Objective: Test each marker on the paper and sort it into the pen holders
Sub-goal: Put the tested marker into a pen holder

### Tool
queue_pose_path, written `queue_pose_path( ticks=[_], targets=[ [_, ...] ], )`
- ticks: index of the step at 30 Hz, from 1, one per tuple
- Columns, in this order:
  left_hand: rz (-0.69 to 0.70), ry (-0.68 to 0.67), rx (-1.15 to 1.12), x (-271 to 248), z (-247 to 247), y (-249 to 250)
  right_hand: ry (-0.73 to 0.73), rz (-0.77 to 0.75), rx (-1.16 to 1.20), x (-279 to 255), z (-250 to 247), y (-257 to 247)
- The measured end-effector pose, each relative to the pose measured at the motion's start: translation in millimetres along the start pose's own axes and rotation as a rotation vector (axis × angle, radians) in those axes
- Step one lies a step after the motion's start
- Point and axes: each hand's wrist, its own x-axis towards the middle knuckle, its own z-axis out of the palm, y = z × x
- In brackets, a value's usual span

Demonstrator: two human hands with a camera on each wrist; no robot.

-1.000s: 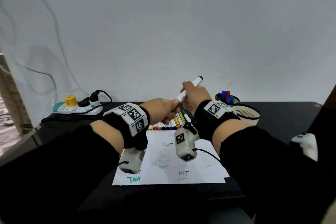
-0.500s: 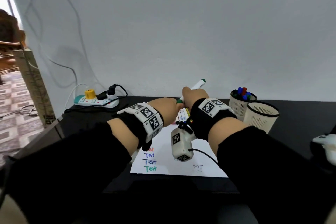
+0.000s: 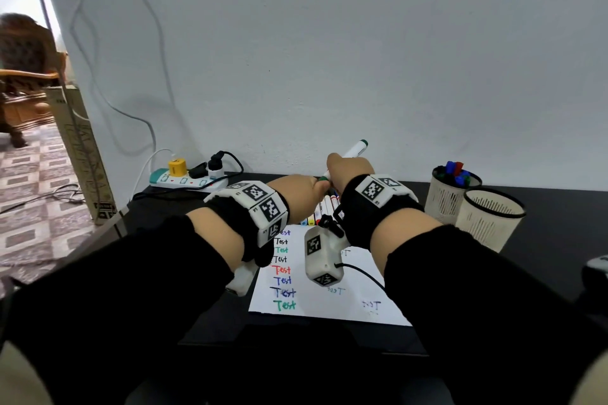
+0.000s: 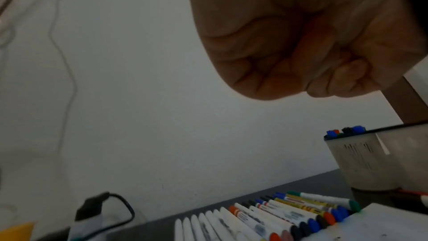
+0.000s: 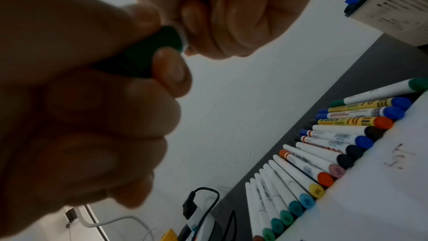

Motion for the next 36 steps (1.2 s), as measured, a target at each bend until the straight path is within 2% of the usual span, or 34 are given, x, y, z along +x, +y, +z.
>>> queue_pose_path(
  ticks=[4,8,15,17,19,21,22,25,28,31,36],
  targets=[
    [-0.029,0.010,-0.026,-1.2,-7.0,-4.1,-0.048,-0.021,0.026,3.9,6.6,-3.6],
    [-0.031,-0.063,-0.259,-5.1,-9.9,-16.4,-0.100,-0.063,0.095,4.9,13.6,-1.9],
    [-0.062,0.015,-0.012,-6.1,-12.4,-21.9,-0.081,0.006,0.005,10.8,27.3,-10.7],
    [-0.066,-0.004,-0.106,-2.8,-12.5,-27.4,-0.093,0.001,0.003,12.2,32.7,-14.5],
    [-0.057,-0.063,-0.351,-2.3,-13.7,-35.4,-0.101,-0.022,0.058,19.1,30.6,-12.7],
    [-0.040,-0.107,-0.551,-7.8,-15.1,-46.6,-0.110,-0.014,0.132,31.1,12.6,-4.3],
    [-0.048,-0.114,-0.565,-10.6,-16.0,-54.1,-0.102,0.015,0.168,36.3,1.4,1.0],
    [-0.120,-0.045,-0.362,-14.0,-17.9,-72.1,-0.024,0.069,0.193,48.7,-16.8,14.3],
    [-0.142,-0.002,-0.163,-7.3,-15.2,-72.1,-0.029,0.055,0.160,56.4,-2.0,20.8],
    [-0.132,-0.012,-0.210,2.7,-5.2,-67.1,-0.076,0.082,0.205,60.3,12.6,27.9],
    [-0.171,0.088,-0.287,17.7,16.0,-72.6,-0.125,0.158,0.275,70.6,23.2,52.7]
  ],
)
